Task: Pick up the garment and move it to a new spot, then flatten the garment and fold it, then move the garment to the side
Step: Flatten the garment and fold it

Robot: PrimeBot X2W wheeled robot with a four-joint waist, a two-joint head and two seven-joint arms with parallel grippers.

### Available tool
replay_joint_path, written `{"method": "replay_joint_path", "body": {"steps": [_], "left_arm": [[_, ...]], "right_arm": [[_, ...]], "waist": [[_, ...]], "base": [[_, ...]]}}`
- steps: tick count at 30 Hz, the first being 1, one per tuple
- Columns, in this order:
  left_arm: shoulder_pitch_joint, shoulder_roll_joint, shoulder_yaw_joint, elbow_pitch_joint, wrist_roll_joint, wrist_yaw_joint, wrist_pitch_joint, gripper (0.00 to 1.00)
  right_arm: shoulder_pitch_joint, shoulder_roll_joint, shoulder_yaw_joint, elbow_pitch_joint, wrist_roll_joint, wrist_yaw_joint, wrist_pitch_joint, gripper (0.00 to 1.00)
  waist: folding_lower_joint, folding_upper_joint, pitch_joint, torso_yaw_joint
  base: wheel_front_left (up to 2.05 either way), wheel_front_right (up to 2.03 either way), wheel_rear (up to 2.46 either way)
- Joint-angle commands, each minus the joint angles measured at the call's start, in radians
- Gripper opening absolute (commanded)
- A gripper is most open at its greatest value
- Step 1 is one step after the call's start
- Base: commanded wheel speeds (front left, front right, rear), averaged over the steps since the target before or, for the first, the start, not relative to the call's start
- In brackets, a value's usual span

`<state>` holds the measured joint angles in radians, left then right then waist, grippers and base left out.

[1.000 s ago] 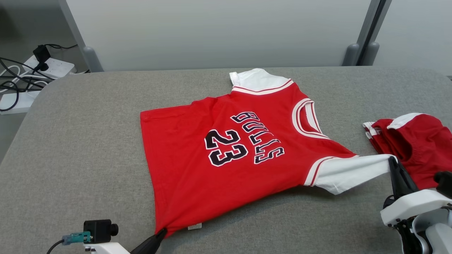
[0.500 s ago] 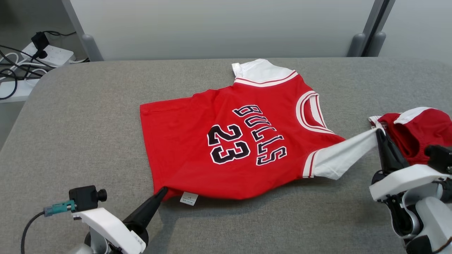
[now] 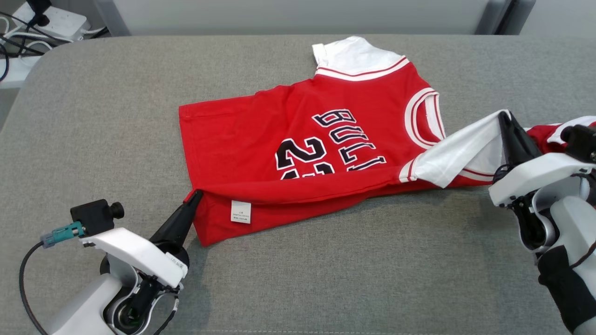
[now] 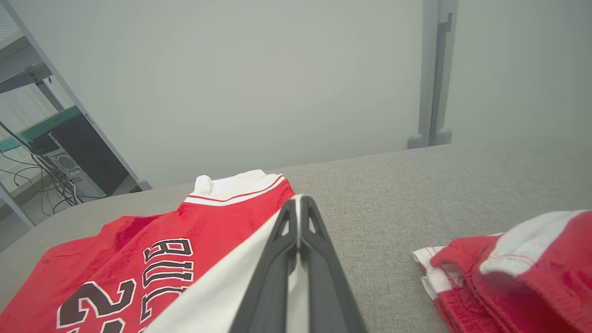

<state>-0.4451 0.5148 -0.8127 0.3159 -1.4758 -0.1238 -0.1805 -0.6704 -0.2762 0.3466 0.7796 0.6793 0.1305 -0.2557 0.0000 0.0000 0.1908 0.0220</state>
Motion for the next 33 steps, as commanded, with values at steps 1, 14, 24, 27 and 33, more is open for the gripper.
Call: {"method": "replay_joint_path", "body": {"steps": [1,14,24,27,33], "left_arm": [[-0.062,0.024,0.030,-0.001,0.012,-0.007,-0.015,0.00],[-0.195,-0.036,-0.006,0.108,0.075,-0.007,-0.077,0.00],[-0.216,-0.071,0.015,0.167,0.114,-0.007,-0.081,1.00],[-0.209,-0.077,0.053,0.181,0.161,-0.007,-0.081,1.00],[-0.139,-0.114,0.167,0.190,0.331,-0.007,-0.081,1.00]], "right_arm": [[-0.036,-0.012,0.021,-0.001,0.008,0.000,-0.006,0.00],[-0.224,-0.012,0.079,0.114,0.015,0.000,-0.006,0.00],[-0.256,-0.001,0.070,0.159,0.029,0.000,-0.006,1.00],[-0.247,-0.015,0.036,0.135,0.021,0.000,-0.006,1.00],[-0.154,-0.034,-0.028,0.071,-0.011,0.000,-0.006,1.00]], "waist": [[0.0000,0.0000,0.033,0.015],[0.0000,0.0000,0.167,0.048],[0.0000,0.0000,0.186,0.059],[0.0000,0.0000,0.179,0.056],[0.0000,0.0000,0.135,0.040]], "base": [[0.00,0.00,0.00],[0.00,0.00,0.00],[0.00,0.00,0.00],[0.00,0.00,0.00],[0.00,0.00,0.00]]}}
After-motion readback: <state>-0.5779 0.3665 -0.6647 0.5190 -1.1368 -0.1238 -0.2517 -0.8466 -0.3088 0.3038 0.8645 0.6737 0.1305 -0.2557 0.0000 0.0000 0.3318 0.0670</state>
